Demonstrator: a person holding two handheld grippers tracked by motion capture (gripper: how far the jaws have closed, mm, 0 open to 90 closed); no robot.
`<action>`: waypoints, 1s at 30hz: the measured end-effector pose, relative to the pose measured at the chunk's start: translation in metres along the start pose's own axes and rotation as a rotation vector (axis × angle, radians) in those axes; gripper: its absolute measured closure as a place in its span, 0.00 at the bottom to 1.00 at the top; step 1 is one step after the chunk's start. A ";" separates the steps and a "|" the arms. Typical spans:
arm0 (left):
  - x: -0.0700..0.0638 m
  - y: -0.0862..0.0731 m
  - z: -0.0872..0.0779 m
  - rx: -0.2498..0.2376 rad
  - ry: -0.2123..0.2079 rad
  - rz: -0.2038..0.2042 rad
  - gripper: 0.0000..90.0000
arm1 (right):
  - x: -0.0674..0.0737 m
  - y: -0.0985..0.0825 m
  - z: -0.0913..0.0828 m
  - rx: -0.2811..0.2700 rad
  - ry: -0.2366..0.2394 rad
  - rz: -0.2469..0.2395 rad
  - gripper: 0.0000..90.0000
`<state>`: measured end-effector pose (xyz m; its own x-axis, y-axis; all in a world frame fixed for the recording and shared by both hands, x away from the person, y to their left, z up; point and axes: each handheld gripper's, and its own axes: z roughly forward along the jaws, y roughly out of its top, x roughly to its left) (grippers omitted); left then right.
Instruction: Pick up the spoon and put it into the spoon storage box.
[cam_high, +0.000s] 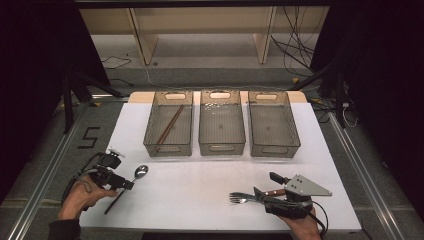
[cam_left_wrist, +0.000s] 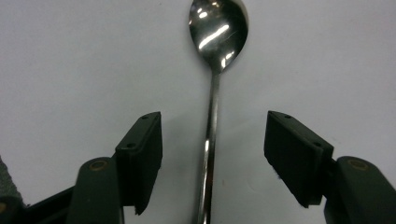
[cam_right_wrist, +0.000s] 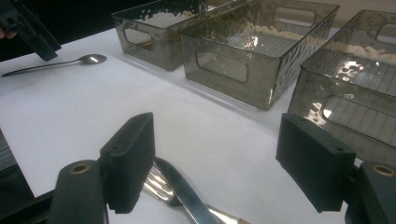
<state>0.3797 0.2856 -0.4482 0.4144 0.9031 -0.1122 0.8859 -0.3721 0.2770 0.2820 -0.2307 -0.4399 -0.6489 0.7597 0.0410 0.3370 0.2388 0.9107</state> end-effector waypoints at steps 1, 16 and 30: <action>0.000 0.000 0.001 0.005 0.009 0.001 0.42 | 0.000 0.000 0.000 -0.001 0.001 -0.001 0.32; 0.001 -0.004 0.011 0.068 0.008 0.032 0.67 | 0.000 0.000 -0.001 0.000 -0.001 -0.005 0.32; -0.003 -0.004 0.014 0.095 0.015 0.066 0.83 | 0.000 0.000 -0.001 0.000 -0.001 -0.007 0.32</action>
<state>0.3776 0.2817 -0.4623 0.4699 0.8789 -0.0820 0.8729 -0.4488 0.1913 0.2811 -0.2311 -0.4390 -0.6502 0.7590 0.0342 0.3324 0.2437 0.9111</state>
